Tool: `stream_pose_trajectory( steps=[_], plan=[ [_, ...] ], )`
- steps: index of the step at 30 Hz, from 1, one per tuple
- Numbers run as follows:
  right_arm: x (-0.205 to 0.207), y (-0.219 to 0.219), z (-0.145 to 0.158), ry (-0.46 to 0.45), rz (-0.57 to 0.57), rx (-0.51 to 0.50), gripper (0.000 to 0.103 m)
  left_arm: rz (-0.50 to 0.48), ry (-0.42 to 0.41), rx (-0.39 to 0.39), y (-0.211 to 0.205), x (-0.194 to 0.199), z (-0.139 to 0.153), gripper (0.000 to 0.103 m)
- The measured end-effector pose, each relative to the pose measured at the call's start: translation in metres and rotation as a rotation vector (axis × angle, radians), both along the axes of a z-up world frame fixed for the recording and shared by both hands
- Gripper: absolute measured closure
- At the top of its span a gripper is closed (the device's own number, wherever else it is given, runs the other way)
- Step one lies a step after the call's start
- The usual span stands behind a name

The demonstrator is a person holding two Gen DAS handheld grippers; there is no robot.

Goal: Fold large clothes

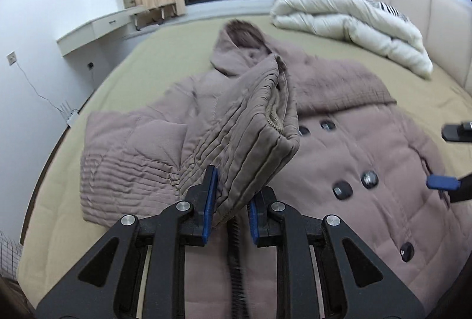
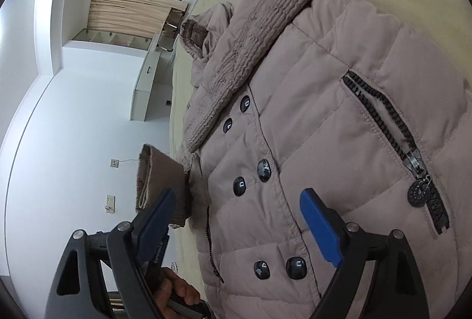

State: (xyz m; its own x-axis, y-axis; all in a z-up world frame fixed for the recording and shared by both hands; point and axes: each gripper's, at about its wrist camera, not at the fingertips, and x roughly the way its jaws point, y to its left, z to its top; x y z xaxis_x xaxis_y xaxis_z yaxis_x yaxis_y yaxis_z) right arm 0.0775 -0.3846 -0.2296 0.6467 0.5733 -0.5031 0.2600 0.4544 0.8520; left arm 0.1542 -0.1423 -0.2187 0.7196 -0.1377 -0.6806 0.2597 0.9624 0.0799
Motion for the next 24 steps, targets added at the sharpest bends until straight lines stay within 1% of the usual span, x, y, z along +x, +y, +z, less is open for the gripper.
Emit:
stream_pose_trajectory(
  steps=[4,5,6,7,9,11,12,13,16,18,20,21,22,23,24],
  plan=[
    [0.033,0.018,-0.009,0.024,0.084,0.052,0.015,-0.033,-0.003,0.043,0.002,-0.002,-0.018,0.086],
    [0.042,0.023,-0.01,0.023,0.097,0.076,0.015,-0.04,-0.005,0.049,0.005,-0.005,-0.019,0.086],
    [0.054,0.029,-0.01,0.016,0.126,0.122,0.015,-0.045,-0.004,0.052,0.008,-0.006,-0.019,0.085],
    [0.064,0.035,-0.01,0.012,0.144,0.154,0.018,-0.045,-0.004,0.053,0.015,-0.005,-0.017,0.085],
    [0.079,0.041,-0.004,0.002,0.143,0.174,0.018,-0.044,-0.016,0.061,0.013,0.0,-0.011,0.085],
    [0.096,0.049,0.001,-0.02,0.174,0.225,0.018,-0.052,-0.034,0.078,0.011,0.001,-0.008,0.085],
    [0.104,0.052,0.002,-0.014,0.188,0.247,0.018,-0.06,-0.046,0.089,0.008,0.001,-0.008,0.085],
    [0.112,0.054,0.004,-0.011,0.201,0.26,0.018,-0.068,-0.053,0.1,0.002,0.009,-0.006,0.085],
    [0.133,0.063,0.01,-0.017,0.26,0.261,0.018,-0.093,-0.074,0.126,-0.004,0.008,-0.006,0.085],
    [0.146,0.071,0.005,0.023,0.307,0.255,0.018,-0.105,-0.08,0.131,-0.005,0.006,-0.006,0.085],
    [0.158,0.079,-0.008,0.09,0.331,0.262,0.019,-0.107,-0.077,0.129,-0.004,0.006,-0.007,0.085],
    [0.163,0.083,-0.015,0.112,0.333,0.279,0.026,-0.108,-0.075,0.129,-0.003,0.007,-0.008,0.085],
    [0.168,0.086,-0.022,0.131,0.339,0.295,0.038,-0.108,-0.076,0.13,-0.002,0.007,-0.009,0.085],
    [0.173,0.089,-0.027,0.143,0.346,0.307,0.043,-0.109,-0.074,0.13,-0.001,0.008,-0.01,0.085],
    [0.176,0.09,-0.03,0.145,0.351,0.313,0.052,-0.111,-0.07,0.129,0.0,0.008,-0.01,0.085]
  ],
)
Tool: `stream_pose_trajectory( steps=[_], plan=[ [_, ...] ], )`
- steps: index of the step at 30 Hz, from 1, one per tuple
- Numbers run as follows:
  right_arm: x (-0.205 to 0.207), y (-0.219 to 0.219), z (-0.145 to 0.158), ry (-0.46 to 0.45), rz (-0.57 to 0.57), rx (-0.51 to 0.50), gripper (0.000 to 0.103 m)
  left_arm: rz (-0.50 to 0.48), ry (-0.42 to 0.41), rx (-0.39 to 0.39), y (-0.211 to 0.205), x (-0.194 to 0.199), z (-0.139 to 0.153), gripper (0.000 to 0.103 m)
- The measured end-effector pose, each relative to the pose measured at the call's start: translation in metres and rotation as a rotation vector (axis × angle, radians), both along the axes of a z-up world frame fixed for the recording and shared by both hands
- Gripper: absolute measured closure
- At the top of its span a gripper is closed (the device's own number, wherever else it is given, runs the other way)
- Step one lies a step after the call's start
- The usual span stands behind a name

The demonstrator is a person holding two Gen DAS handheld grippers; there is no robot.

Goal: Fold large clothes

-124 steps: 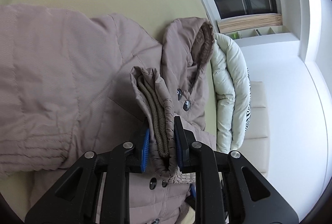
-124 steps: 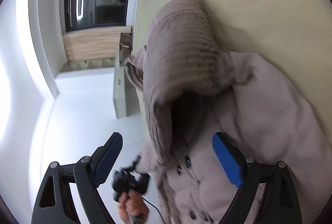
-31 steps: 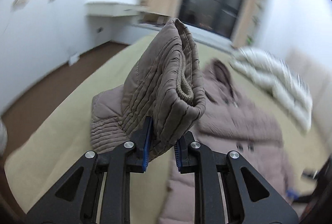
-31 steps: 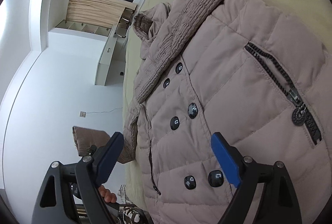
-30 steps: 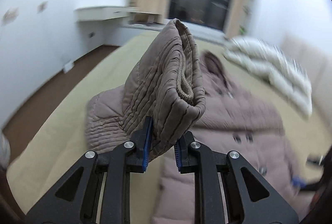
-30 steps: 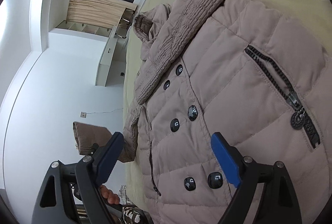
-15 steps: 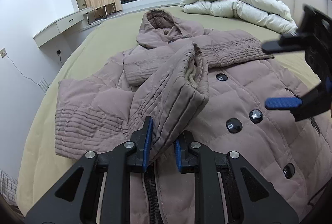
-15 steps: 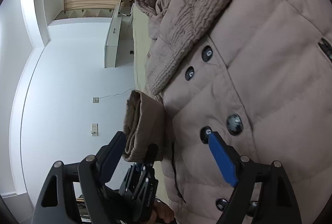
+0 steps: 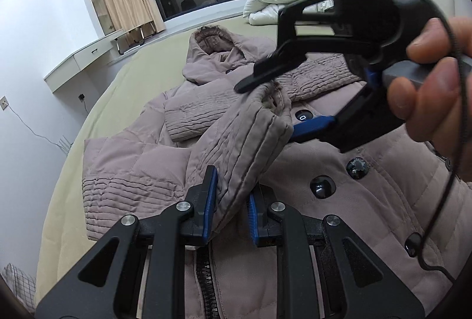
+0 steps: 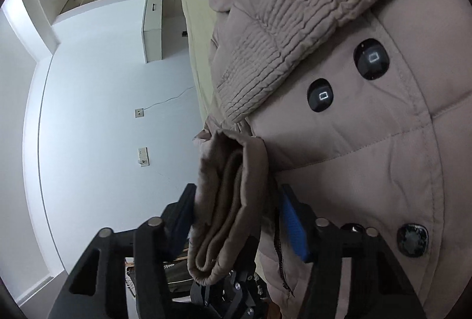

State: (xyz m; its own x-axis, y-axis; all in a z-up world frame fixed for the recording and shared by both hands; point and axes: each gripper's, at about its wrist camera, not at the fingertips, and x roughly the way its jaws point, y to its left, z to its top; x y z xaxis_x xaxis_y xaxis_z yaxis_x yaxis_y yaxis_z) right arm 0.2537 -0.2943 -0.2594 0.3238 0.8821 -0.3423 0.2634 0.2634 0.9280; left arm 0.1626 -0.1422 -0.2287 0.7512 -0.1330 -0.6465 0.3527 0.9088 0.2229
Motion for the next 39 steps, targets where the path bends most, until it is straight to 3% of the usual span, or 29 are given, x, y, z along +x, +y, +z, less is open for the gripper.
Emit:
stream_pose_trajectory(
  steps=[1,4,7,11,13,14,15,22,25,29,32,39],
  plan=[
    [0.004,0.003,0.0,-0.004,0.009,-0.009,0.067,-0.001,0.004,0.0,0.002,0.001,-0.001,0.085],
    [0.013,0.012,0.011,-0.029,0.046,-0.074,0.079,0.013,0.004,-0.02,0.011,0.003,0.0,0.085],
    [0.02,0.023,0.036,-0.092,0.092,-0.152,0.083,0.022,0.001,-0.062,0.021,0.002,0.004,0.082],
    [0.03,0.025,0.076,-0.169,0.074,-0.166,0.084,0.078,-0.056,-0.172,0.046,-0.012,0.023,0.073],
    [0.034,0.023,0.103,-0.216,0.051,-0.152,0.084,0.135,-0.075,-0.229,0.063,-0.015,0.029,0.053],
    [0.035,0.022,0.12,-0.246,0.042,-0.145,0.084,0.183,-0.082,-0.276,0.076,-0.013,0.03,0.036],
    [0.037,0.023,0.135,-0.271,0.037,-0.139,0.084,0.225,-0.089,-0.316,0.087,-0.011,0.03,0.033],
    [0.045,0.038,0.261,-0.501,0.027,-0.095,0.085,0.372,0.092,-0.609,0.14,0.048,0.015,0.033],
    [0.044,0.045,0.298,-0.572,0.036,-0.085,0.085,0.404,0.125,-0.701,0.148,0.072,0.009,0.033],
    [0.046,0.043,0.318,-0.611,0.029,-0.064,0.085,0.443,0.133,-0.631,0.141,0.106,-0.001,0.033],
    [0.041,0.029,0.318,-0.63,0.014,-0.05,0.085,0.503,0.15,-0.631,0.147,0.124,-0.004,0.033],
    [0.045,-0.045,0.28,-0.588,-0.135,-0.001,0.085,0.601,0.181,-0.59,0.175,0.152,-0.026,0.036]
  ],
)
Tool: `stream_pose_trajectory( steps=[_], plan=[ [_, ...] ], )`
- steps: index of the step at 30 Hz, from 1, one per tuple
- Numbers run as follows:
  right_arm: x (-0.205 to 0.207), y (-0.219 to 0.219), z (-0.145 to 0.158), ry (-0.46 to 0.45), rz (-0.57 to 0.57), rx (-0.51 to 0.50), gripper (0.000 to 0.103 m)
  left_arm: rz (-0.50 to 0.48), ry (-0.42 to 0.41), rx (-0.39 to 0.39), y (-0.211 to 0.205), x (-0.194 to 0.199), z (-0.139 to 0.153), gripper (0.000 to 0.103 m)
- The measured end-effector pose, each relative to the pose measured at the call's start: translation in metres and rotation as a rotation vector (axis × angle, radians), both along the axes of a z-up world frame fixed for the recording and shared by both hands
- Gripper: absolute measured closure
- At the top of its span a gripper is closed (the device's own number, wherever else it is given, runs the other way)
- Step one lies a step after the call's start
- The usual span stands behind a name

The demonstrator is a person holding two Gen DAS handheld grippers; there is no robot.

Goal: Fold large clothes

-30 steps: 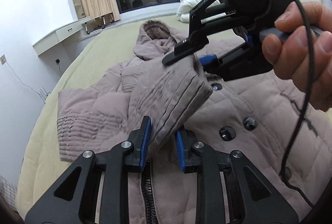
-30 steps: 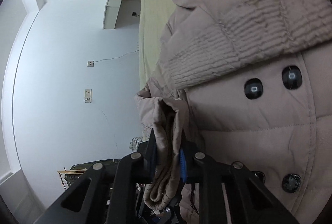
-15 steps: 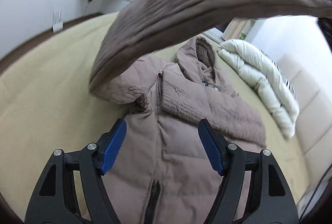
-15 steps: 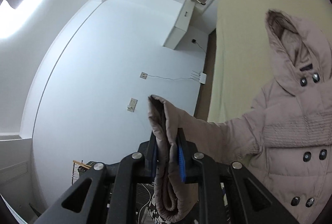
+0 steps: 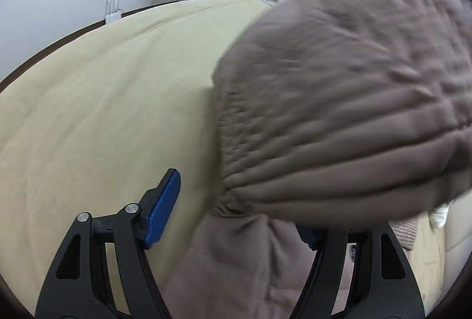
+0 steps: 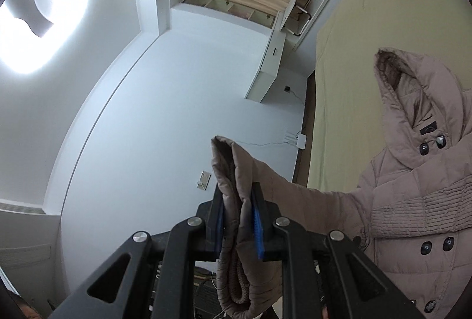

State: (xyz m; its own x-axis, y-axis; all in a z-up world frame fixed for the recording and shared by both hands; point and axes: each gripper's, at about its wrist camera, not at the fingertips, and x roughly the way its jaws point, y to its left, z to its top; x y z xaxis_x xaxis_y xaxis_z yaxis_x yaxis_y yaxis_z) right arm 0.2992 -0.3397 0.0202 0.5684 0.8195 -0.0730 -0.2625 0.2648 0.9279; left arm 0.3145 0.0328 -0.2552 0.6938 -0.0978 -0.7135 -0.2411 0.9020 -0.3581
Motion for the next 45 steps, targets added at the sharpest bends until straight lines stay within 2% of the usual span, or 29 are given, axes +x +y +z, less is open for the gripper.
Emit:
stream_pose_trajectory(
  steps=[6,8,11,16,20,23,26,30,35,37,40,42,45],
  plan=[
    [0.012,-0.063,-0.044,0.074,-0.14,0.016,0.085,0.035,0.054,0.026,0.016,0.004,-0.02,0.037],
    [0.016,-0.079,-0.064,0.108,-0.176,0.002,0.085,0.028,0.059,0.066,0.014,0.005,-0.022,0.037],
    [0.023,-0.103,-0.102,0.17,-0.237,-0.027,0.085,0.036,0.071,0.081,0.012,0.009,-0.026,0.037],
    [0.031,-0.143,-0.178,0.302,-0.33,-0.069,0.086,-0.031,0.12,0.199,0.001,0.022,-0.031,0.036],
    [0.027,-0.171,-0.235,0.4,-0.405,-0.075,0.086,-0.083,0.114,0.231,-0.005,0.027,-0.031,0.036],
    [0.019,-0.187,-0.265,0.453,-0.448,-0.063,0.087,-0.121,0.108,0.267,-0.01,0.028,-0.03,0.036],
    [0.011,-0.2,-0.277,0.462,-0.483,-0.051,0.087,-0.153,0.101,0.291,-0.019,0.022,-0.023,0.036],
    [0.007,-0.214,-0.275,0.454,-0.503,-0.067,0.087,-0.217,0.099,0.316,-0.033,-0.01,-0.011,0.036],
    [0.012,-0.213,-0.272,0.473,-0.508,-0.172,0.087,-0.207,-0.011,0.293,-0.036,-0.033,0.024,0.036],
    [0.012,-0.212,-0.273,0.48,-0.512,-0.177,0.087,-0.214,-0.039,0.275,-0.038,-0.02,0.04,0.037],
    [0.011,-0.212,-0.273,0.48,-0.518,-0.194,0.087,-0.255,-0.053,0.325,-0.053,0.011,0.053,0.046],
    [0.01,-0.212,-0.274,0.483,-0.525,-0.201,0.087,-0.281,-0.005,0.328,-0.06,0.035,0.044,0.06],
    [0.006,-0.216,-0.279,0.492,-0.526,-0.21,0.087,-0.316,0.109,0.344,-0.069,0.065,0.015,0.062]
  ],
)
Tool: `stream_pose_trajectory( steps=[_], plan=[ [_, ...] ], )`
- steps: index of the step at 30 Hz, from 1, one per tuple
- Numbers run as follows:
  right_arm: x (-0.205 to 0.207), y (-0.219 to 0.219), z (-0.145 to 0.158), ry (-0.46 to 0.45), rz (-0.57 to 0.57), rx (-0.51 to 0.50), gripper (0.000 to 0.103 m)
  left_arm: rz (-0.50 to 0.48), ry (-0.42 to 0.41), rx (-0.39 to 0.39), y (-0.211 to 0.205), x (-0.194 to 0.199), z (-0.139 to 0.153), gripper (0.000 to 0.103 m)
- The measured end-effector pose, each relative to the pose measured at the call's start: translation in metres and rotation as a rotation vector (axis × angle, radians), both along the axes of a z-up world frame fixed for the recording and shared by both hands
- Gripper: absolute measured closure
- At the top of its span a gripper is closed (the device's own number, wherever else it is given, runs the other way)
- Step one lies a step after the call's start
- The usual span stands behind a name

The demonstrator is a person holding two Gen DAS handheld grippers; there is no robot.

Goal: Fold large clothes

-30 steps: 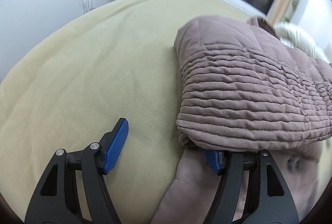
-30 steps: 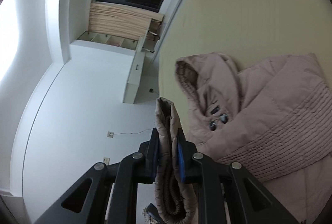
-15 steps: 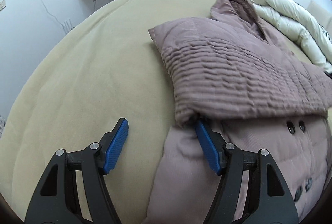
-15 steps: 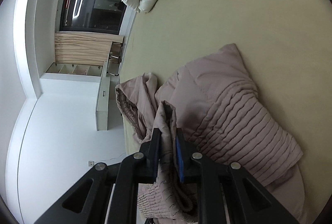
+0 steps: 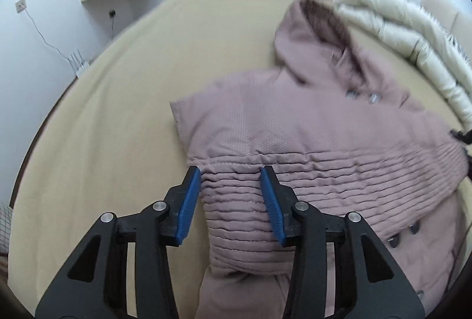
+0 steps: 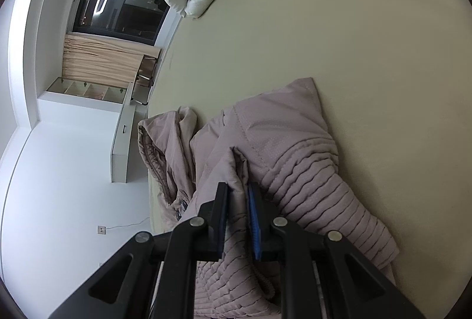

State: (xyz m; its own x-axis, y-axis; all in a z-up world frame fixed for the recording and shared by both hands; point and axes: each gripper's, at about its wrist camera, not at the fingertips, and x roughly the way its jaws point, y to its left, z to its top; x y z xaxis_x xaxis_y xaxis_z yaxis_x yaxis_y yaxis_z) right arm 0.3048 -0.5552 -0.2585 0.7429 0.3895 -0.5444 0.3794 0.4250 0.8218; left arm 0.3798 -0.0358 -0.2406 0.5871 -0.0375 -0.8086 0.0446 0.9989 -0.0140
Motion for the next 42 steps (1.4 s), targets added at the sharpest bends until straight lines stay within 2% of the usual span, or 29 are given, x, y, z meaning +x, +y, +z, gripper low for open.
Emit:
stream_pose_trajectory(
  steps=[4,7,9,11,12,13,15,17,20,22,23,25,26,28,30,33,37,40,42],
  plan=[
    [0.001,-0.002,-0.007,0.02,0.014,-0.026,0.089,-0.031,0.039,0.034,-0.005,0.006,-0.024,0.062],
    [0.001,-0.002,-0.008,0.021,0.019,-0.043,0.088,-0.04,0.052,0.007,-0.002,0.008,-0.023,0.062],
    [-0.001,0.0,-0.003,0.022,0.014,-0.069,0.083,-0.036,0.048,0.0,0.001,0.007,-0.013,0.062],
    [-0.006,0.003,0.011,0.021,0.009,-0.115,0.066,-0.023,0.001,-0.023,0.005,0.002,0.002,0.062],
    [-0.012,0.005,0.022,0.004,-0.002,-0.145,0.048,-0.01,-0.045,-0.038,0.008,-0.003,0.012,0.062],
    [-0.018,0.007,0.032,-0.022,-0.016,-0.173,0.035,-0.006,-0.082,-0.037,0.006,-0.007,0.018,0.062],
    [-0.024,0.017,0.05,-0.059,-0.005,-0.229,0.03,-0.027,-0.125,0.005,-0.001,-0.01,0.025,0.062],
    [-0.02,0.033,0.059,-0.07,0.071,-0.277,0.03,-0.062,-0.063,0.031,-0.011,-0.003,0.014,0.062],
    [-0.007,0.061,0.057,0.005,0.159,-0.418,0.035,-0.069,0.003,0.054,-0.02,0.007,-0.009,0.062],
    [0.0,0.066,0.042,0.093,0.171,-0.474,0.045,-0.055,-0.015,0.064,-0.022,0.003,-0.01,0.062],
    [0.002,0.063,0.032,0.133,0.164,-0.47,0.049,-0.051,-0.012,0.064,-0.023,0.003,-0.009,0.062],
    [0.001,0.051,0.017,0.135,0.151,-0.396,0.066,-0.054,-0.012,0.054,-0.022,0.002,-0.007,0.062],
    [-0.001,0.045,0.014,0.129,0.144,-0.369,0.07,-0.056,-0.016,0.042,-0.021,0.001,-0.004,0.062],
    [-0.002,0.04,0.014,0.12,0.146,-0.348,0.081,-0.03,-0.036,-0.038,-0.009,-0.003,0.004,0.062],
    [-0.003,0.039,0.02,0.115,0.15,-0.37,0.087,0.025,-0.063,-0.149,0.015,-0.009,0.015,0.062],
    [-0.005,0.036,0.03,0.098,0.138,-0.381,0.088,0.103,-0.097,-0.195,0.054,-0.016,0.031,0.062],
    [-0.004,0.036,0.039,0.088,0.117,-0.404,0.089,0.164,-0.114,-0.215,0.087,-0.011,0.048,0.062],
    [-0.006,0.036,0.047,0.082,0.096,-0.434,0.09,0.131,-0.124,-0.2,0.08,-0.005,0.055,0.062],
    [-0.001,0.036,0.045,0.095,0.098,-0.439,0.09,0.075,-0.11,-0.17,0.06,0.004,0.05,0.062]
  ],
)
